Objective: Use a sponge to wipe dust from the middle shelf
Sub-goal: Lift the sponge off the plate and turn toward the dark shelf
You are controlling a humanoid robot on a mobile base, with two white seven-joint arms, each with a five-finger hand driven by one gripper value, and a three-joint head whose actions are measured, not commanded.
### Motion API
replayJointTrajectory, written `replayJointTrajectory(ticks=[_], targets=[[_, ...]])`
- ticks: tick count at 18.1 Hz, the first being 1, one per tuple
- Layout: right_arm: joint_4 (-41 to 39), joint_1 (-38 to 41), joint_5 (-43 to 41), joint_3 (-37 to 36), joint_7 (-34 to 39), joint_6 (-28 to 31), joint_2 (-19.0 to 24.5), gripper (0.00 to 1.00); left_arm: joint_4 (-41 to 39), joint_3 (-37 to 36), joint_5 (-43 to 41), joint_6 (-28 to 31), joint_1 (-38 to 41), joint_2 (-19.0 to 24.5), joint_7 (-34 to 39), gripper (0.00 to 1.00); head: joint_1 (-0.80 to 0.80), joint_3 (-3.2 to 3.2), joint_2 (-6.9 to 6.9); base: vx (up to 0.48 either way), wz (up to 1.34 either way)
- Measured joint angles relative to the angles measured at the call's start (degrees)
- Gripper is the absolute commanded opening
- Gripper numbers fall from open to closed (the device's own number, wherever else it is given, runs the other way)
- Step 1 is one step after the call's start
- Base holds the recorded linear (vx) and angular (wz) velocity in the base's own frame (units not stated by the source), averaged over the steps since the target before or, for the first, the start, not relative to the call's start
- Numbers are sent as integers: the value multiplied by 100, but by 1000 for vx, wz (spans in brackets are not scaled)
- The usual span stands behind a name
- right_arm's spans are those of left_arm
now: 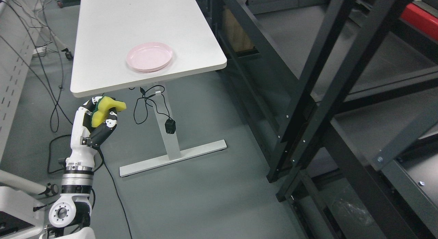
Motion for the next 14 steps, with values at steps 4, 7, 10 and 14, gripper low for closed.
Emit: replayJointTrajectory(ticks=[4, 7, 10, 14], targets=[[0, -3, 0, 0, 0, 0, 0, 100, -52, -96, 8, -7, 12, -5, 6, 1, 0, 0, 0, -111, -483], [0, -3, 0, 0, 0, 0, 0, 100, -74, -195, 20, -59, 16, -6, 14, 1, 0, 0, 0, -90, -551], [0, -3, 0, 0, 0, 0, 0, 100, -94, -320, 27, -79, 18, -7, 29, 1, 0, 0, 0, -94, -610], [0, 0, 0, 0, 0, 0, 0, 100, -115, -579, 33, -92, 19, -9, 30, 1, 0, 0, 0, -73, -606]])
